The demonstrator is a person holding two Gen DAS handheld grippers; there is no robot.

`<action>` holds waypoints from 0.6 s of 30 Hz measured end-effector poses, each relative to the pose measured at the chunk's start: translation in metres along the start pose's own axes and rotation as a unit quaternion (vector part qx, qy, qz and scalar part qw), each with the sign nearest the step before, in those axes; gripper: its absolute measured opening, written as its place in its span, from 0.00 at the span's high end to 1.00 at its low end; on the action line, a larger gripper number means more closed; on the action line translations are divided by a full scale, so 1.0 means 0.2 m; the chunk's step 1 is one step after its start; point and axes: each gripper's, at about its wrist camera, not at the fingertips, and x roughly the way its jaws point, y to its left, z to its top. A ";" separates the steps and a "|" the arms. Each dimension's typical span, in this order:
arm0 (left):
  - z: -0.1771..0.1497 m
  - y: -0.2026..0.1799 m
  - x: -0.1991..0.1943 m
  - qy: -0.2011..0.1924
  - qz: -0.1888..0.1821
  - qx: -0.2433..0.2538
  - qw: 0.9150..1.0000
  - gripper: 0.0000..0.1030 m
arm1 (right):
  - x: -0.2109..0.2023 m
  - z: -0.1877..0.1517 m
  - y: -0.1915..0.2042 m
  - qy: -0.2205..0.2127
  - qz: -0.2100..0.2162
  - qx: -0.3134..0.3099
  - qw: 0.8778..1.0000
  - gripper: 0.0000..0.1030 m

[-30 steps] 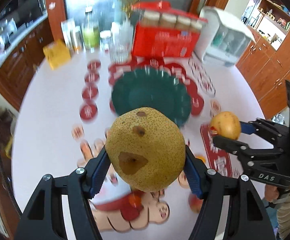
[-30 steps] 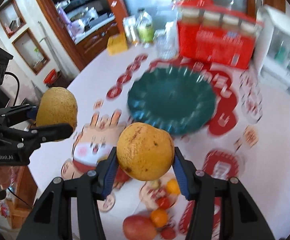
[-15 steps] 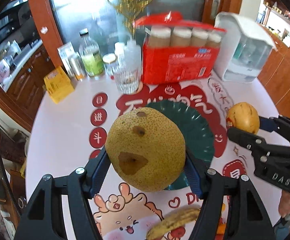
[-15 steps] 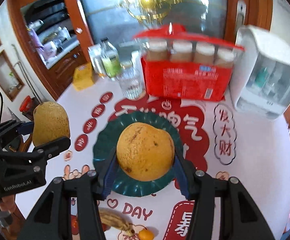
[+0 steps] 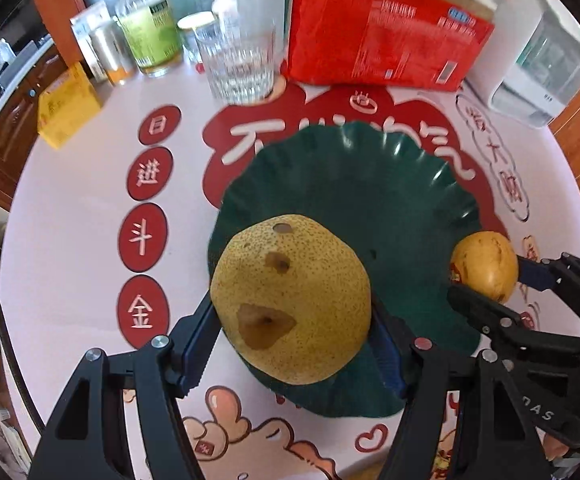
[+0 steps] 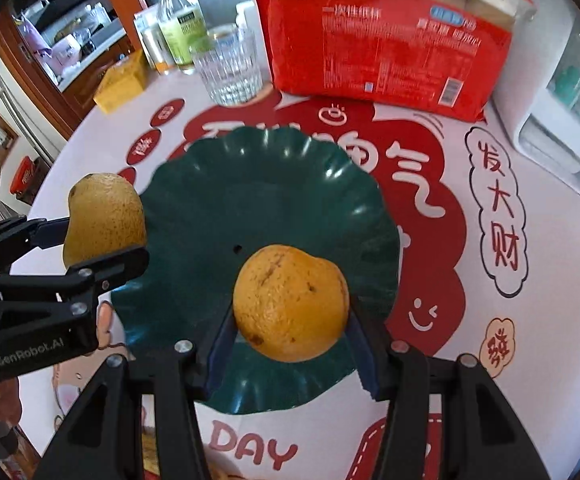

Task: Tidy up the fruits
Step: 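Carry both pears onto the green plate and open both tools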

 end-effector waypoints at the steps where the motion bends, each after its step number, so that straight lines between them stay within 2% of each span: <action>1: 0.00 0.00 0.03 0.005 -0.002 0.001 1.000 0.34 | 0.02 0.00 0.00 0.003 0.000 -0.002 1.000 0.49; 8: -0.01 -0.04 0.13 0.019 -0.017 0.012 1.000 0.34 | 0.13 -0.02 -0.02 0.020 0.003 -0.002 1.000 0.49; 18: -0.01 -0.05 0.13 0.013 -0.019 0.016 1.000 0.34 | 0.16 -0.05 -0.03 0.016 -0.005 -0.013 1.000 0.49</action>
